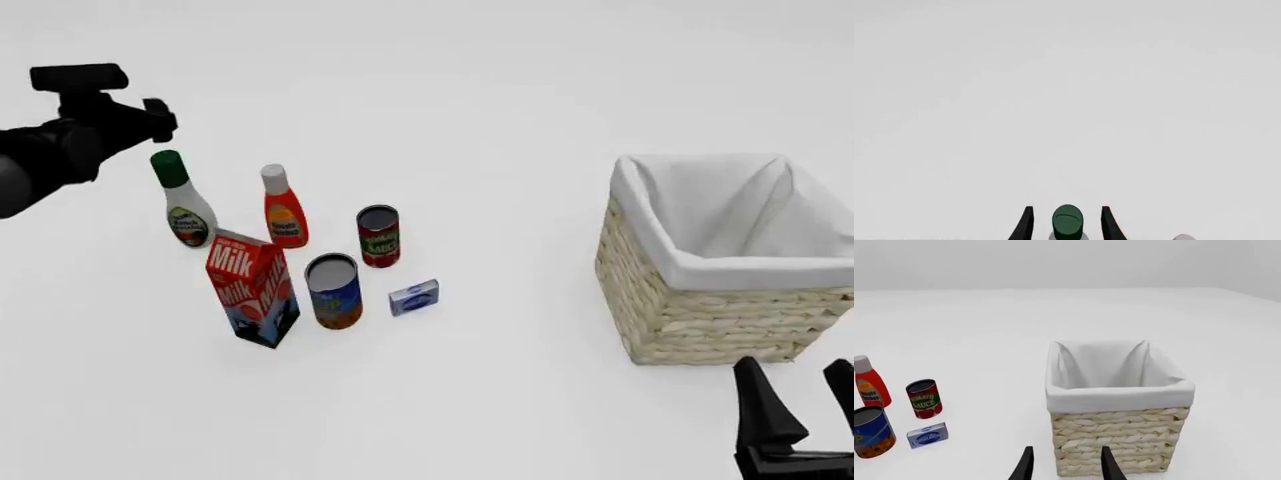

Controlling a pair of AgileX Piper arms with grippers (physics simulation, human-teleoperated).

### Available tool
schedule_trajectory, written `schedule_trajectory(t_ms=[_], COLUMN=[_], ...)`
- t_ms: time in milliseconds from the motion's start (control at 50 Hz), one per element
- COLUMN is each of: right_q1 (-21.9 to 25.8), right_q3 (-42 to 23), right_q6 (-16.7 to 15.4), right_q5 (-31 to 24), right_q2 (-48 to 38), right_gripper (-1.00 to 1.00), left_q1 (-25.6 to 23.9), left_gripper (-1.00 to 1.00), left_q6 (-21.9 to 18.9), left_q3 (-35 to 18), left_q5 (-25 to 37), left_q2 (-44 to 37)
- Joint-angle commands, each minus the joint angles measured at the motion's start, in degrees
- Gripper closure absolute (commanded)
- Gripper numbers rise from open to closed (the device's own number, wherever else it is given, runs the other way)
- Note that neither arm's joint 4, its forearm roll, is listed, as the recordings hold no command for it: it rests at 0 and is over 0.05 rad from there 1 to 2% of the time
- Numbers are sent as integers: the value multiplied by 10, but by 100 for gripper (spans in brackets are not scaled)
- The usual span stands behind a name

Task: Pick the salad dressing and place it in the basket.

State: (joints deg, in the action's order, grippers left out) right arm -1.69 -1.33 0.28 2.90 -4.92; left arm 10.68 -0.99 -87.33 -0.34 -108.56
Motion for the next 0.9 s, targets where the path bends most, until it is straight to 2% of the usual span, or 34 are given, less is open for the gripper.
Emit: schedule_trajectory(t_ms=[20,900], right_q1=[1,3], right_q3=[-1,6], right_q6=[-2,-3], right_q5=[3,-17], right_q2=[-6,14], right_gripper=[-100,-100], left_q1=[-1,-4], left_gripper=[-100,-100], left_q6=[11,21], left_q3=[-21,-2], left_q5=[4,-23], left_q2=[-33,-77])
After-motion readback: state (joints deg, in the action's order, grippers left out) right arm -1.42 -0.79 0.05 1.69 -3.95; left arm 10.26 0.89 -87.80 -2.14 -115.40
